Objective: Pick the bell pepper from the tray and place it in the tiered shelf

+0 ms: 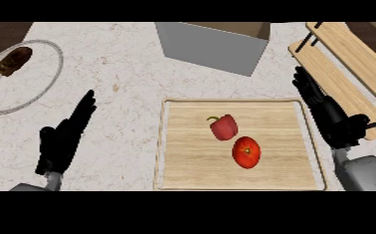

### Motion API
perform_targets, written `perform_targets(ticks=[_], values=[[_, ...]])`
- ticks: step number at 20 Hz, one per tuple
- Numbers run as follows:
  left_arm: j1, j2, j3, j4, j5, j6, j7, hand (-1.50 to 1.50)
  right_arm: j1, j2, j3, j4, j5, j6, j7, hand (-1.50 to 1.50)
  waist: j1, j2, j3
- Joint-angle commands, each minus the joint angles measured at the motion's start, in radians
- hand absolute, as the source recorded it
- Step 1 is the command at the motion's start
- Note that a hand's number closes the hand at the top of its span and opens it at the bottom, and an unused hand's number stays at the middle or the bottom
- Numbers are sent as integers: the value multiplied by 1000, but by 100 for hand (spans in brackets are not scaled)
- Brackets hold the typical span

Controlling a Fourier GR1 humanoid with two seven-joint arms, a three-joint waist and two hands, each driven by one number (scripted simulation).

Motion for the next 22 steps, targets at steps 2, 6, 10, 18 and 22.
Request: perform_targets(ticks=[2,6,10,18,22], values=[[-6,-9,41,10,53,-11,92,0,10,-55,-52,-82,57,-18,-82,150,29,-22,-18],[18,-20,130,109,148,-12,119,0,-100,-140,-133,-206,133,-62,-201,150,20,-25,-21],[-11,-76,120,176,165,-46,138,0,-47,-159,-126,-62,224,-158,82,150,34,-18,-19],[36,-112,147,190,153,-98,85,0,56,-245,-138,-158,195,150,-131,-150,32,-21,-19],[-49,-101,165,215,136,-90,137,0,87,-320,-117,-376,195,213,49,-150,22,-22,-20]])
